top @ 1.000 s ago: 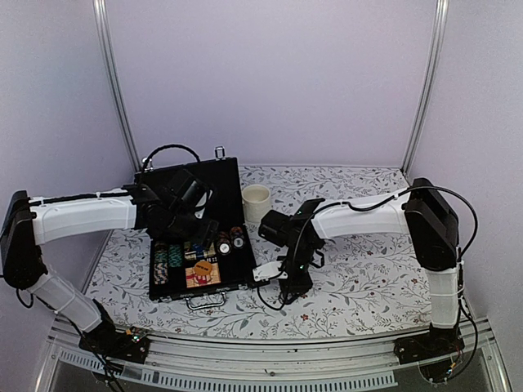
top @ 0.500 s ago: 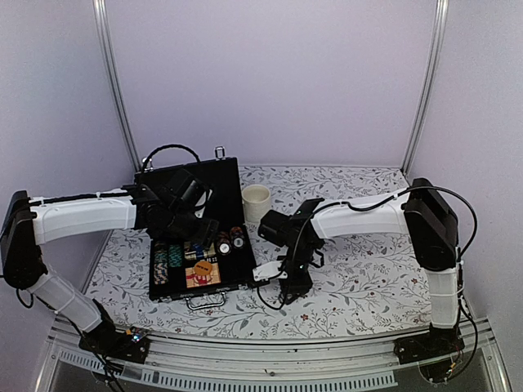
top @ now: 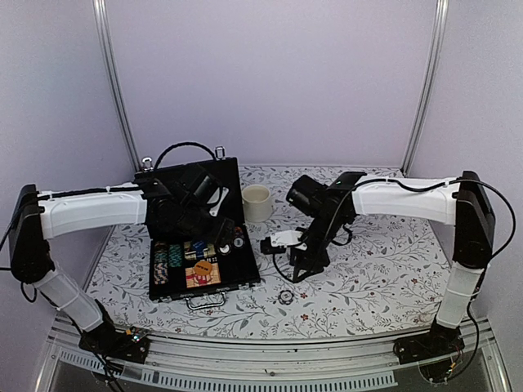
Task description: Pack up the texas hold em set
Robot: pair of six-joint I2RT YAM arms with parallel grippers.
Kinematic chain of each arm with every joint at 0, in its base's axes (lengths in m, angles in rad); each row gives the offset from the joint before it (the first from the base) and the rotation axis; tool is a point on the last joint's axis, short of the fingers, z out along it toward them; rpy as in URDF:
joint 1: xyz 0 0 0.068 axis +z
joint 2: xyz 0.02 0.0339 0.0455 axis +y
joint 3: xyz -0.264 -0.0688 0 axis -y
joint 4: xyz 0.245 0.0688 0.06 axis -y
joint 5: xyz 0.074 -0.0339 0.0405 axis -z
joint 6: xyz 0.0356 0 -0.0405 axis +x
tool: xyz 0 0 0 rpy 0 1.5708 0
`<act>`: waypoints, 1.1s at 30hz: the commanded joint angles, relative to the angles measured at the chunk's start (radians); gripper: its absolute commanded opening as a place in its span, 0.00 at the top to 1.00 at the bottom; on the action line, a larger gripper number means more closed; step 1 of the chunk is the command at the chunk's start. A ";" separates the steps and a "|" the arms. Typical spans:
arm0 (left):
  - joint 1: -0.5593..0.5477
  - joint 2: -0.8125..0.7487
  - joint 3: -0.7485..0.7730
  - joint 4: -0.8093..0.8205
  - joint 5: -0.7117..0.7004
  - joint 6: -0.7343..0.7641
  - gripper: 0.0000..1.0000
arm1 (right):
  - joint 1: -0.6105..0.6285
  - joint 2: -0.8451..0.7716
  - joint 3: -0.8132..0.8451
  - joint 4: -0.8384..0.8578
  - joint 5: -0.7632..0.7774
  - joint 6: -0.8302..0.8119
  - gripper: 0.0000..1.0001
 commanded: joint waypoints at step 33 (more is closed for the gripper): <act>-0.376 0.714 0.624 -0.314 0.208 0.568 0.35 | -0.656 -0.230 -0.339 0.317 -0.172 0.132 0.56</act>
